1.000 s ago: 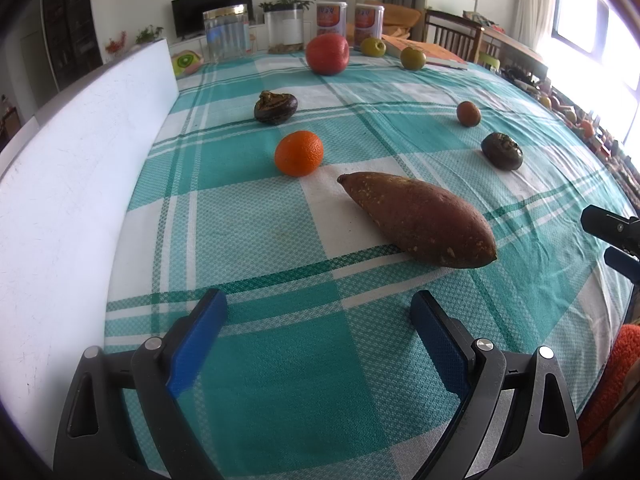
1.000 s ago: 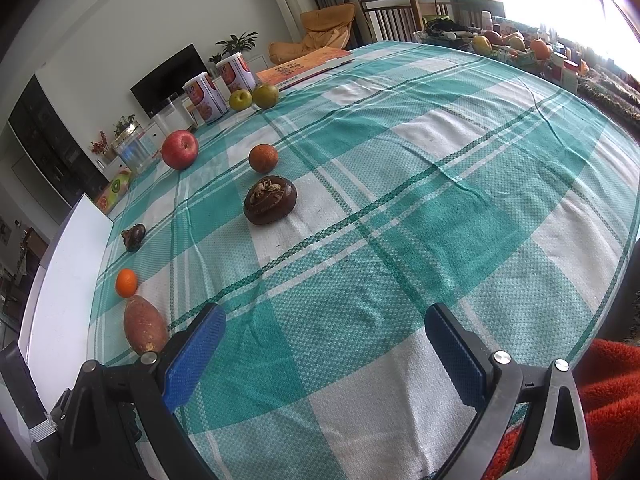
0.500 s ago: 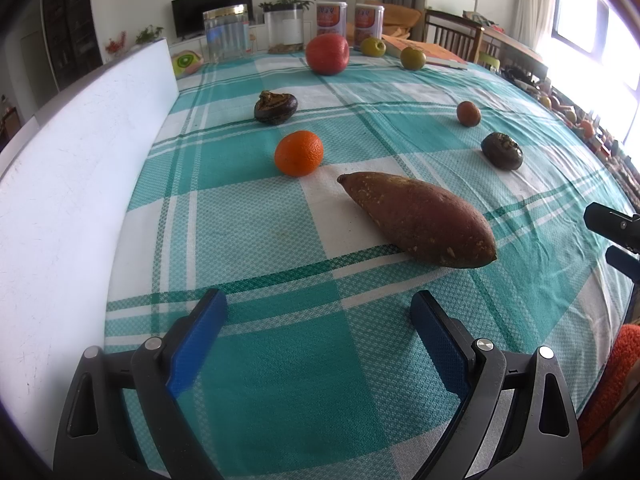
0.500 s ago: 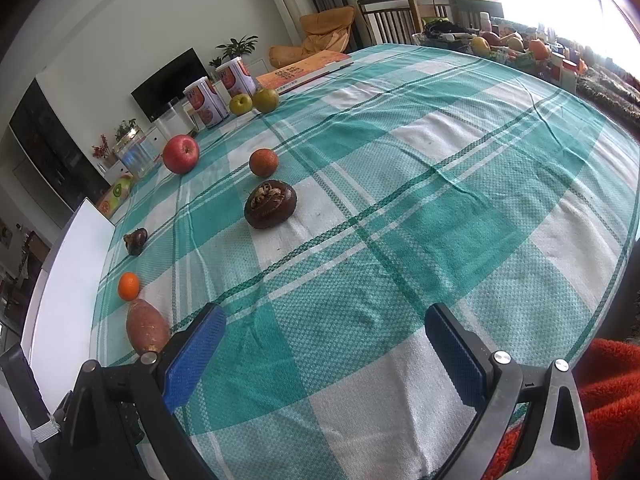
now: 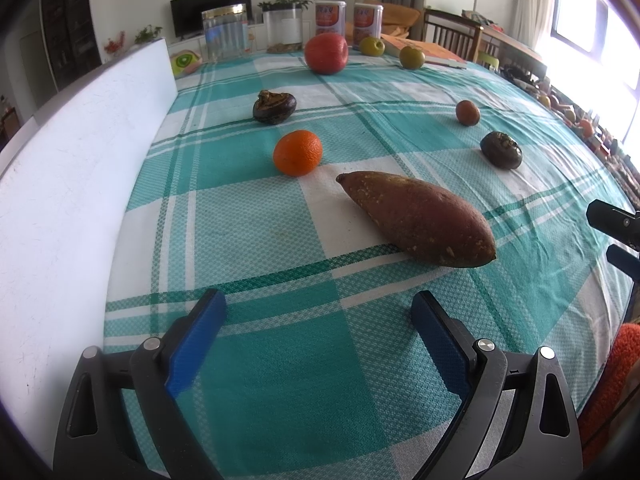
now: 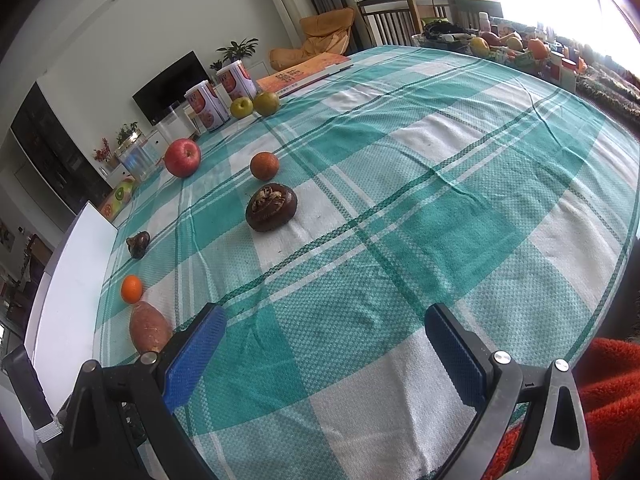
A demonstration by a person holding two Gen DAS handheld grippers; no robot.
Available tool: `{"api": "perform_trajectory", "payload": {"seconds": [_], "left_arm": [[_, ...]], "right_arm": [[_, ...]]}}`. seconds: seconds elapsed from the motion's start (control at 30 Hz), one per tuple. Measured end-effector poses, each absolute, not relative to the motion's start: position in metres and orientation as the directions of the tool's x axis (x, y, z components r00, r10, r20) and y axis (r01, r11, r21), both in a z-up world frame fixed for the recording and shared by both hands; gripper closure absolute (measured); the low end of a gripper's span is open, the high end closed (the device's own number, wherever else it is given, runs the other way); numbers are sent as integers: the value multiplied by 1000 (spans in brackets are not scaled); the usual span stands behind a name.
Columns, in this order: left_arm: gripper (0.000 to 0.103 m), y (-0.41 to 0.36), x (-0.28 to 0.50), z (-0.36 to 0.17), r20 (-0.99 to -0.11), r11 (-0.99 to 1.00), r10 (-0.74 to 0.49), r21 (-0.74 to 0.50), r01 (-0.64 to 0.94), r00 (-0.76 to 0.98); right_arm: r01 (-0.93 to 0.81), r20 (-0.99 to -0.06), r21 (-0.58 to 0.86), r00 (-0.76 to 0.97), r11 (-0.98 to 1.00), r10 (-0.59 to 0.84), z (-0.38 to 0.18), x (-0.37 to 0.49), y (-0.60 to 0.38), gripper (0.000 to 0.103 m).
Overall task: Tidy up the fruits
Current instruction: 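Return both tools over the table toward the remaining sweet potato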
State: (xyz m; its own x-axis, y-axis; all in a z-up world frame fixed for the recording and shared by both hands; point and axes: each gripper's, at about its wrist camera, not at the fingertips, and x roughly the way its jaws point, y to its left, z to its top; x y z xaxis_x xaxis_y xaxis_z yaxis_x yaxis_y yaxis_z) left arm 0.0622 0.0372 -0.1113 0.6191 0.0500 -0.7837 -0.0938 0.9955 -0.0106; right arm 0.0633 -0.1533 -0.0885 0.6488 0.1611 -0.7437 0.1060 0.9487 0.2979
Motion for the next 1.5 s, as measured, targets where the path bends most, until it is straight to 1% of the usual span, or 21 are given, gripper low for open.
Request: {"api": "perform_trajectory", "payload": {"seconds": [1.33,1.5], "left_arm": [[8,37,62,-112,-784,996,50,-11,-93,619],[8,39,62,-111,-793,996,23,-31,-78,609]], "right_arm": [[105,-735,310,657,945,167,-88,61,-155,4],[105,-732,316,660,943,172,-87,60,-156,4]]}}
